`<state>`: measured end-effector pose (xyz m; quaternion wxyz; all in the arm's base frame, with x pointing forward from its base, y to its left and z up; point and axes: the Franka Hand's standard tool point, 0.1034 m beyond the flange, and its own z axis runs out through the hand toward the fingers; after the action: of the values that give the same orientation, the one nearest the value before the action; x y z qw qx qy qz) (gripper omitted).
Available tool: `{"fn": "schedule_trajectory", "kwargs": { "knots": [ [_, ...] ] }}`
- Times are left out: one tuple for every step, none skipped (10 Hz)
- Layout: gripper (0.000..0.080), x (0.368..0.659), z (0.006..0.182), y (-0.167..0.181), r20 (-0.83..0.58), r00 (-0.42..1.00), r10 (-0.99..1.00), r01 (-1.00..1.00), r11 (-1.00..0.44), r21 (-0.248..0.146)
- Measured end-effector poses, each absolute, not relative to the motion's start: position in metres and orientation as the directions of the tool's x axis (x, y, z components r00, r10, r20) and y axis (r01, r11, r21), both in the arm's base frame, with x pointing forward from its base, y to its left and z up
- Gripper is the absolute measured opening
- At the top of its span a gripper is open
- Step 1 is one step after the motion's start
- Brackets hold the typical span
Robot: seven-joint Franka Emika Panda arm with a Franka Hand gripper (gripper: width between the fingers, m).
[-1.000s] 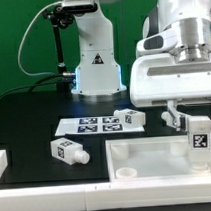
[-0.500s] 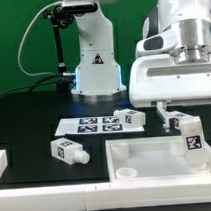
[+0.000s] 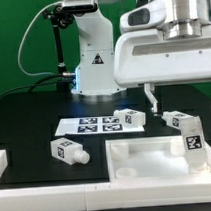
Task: Assemble one leg
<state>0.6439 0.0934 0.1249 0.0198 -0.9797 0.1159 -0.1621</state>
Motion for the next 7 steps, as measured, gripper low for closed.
{"fn": "schedule_trajectory", "kwargs": {
  "knots": [
    [0.0649,0.644,0.129,0.095,0.23,0.939,-0.257,-0.242,-0.966,-0.093],
    [0.0649,0.642,0.128,0.096,0.142,0.955,-0.261,-0.249,-0.964,-0.093],
    [0.0649,0.642,0.127,0.103,0.092,0.959,-0.267,-0.259,-0.961,-0.094],
    [0.0649,0.642,0.128,0.109,0.031,0.963,-0.266,-0.263,-0.961,-0.087],
    [0.0649,0.645,0.128,0.104,0.035,0.961,-0.273,-0.269,-0.959,-0.086],
    [0.0649,0.645,0.128,0.103,0.038,0.96,-0.277,-0.273,-0.958,-0.086],
    [0.0649,0.645,0.128,0.102,0.037,0.96,-0.277,-0.273,-0.958,-0.086]
  ]
}}
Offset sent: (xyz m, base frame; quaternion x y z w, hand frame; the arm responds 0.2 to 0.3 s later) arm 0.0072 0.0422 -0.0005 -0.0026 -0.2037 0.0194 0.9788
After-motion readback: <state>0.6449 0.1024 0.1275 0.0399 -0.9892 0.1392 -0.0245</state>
